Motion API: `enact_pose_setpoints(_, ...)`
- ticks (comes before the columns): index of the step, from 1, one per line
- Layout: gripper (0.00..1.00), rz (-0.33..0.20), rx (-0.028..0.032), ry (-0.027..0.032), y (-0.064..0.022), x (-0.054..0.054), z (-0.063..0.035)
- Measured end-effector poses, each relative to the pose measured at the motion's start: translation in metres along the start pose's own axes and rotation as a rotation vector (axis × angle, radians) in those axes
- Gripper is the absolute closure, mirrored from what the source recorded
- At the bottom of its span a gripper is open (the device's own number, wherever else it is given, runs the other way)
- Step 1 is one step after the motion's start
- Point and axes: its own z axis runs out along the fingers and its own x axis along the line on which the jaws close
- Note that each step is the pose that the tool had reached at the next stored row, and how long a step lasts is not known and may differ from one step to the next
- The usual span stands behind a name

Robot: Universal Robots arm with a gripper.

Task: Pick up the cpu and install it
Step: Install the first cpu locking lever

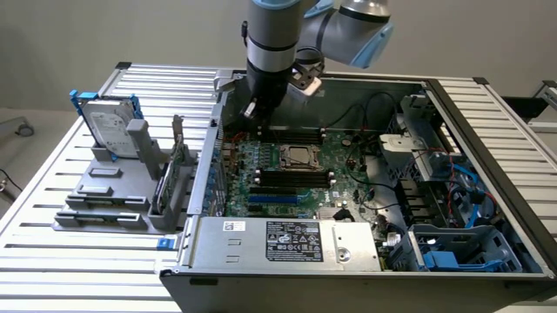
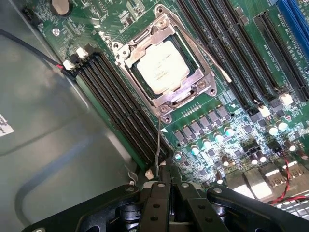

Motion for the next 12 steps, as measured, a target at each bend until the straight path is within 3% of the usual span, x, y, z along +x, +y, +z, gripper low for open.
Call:
enact_pose_setpoints(5, 0.89, 0.012, -0.0222, 0.0161, -0.0013, 0.0019, 0.0006)
enact_pose_setpoints(7, 0.89, 0.014, -0.0308, 0.0196, -0.0018, 0.0026, 0.0009)
enact_pose_setpoints(10, 0.89, 0.017, -0.0404, 0.0148, -0.0012, 0.0033, 0.0017)
enact_pose_setpoints(12, 0.89, 0.018, -0.0461, 0.0082, 0.0000, 0.0041, 0.0032)
